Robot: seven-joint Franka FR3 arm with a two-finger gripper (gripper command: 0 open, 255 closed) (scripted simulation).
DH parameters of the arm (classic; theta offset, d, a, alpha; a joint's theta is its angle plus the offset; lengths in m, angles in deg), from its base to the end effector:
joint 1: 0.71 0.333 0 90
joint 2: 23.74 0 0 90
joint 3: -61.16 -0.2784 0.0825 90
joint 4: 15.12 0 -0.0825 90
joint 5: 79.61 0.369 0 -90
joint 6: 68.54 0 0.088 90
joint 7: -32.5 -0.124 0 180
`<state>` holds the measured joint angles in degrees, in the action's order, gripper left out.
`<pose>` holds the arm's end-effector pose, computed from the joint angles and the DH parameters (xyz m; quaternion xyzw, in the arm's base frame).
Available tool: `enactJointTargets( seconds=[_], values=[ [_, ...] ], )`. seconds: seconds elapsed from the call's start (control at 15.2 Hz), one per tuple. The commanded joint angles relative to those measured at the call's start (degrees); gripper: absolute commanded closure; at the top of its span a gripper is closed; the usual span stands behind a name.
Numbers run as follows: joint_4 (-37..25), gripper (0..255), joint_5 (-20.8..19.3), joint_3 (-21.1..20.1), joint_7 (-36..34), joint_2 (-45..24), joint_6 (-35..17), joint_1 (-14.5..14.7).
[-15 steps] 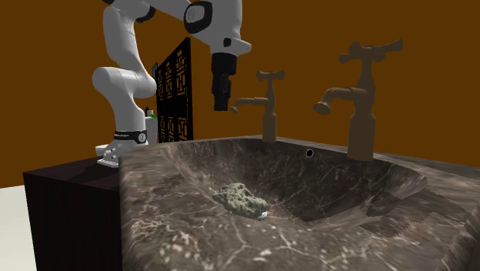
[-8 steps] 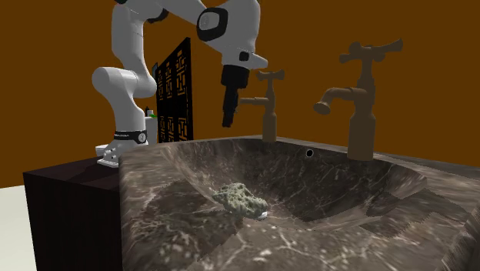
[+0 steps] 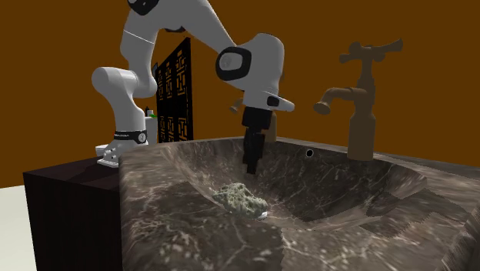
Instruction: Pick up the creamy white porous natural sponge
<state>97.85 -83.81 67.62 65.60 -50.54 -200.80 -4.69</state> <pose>0.5620 -0.1067 0.1833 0.9707 0.2258 -0.0789 0.0236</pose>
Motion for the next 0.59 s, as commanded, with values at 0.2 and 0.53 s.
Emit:
enactJointTargets(
  seconds=[0.2, 0.53],
  values=[
    [-10.01, 0, -1.01, -0.33, 3.53, -11.30, -0.42, -1.12],
    [-10.75, 0, -0.94, -0.45, 3.30, -14.36, -2.74, -1.25]
  ],
)
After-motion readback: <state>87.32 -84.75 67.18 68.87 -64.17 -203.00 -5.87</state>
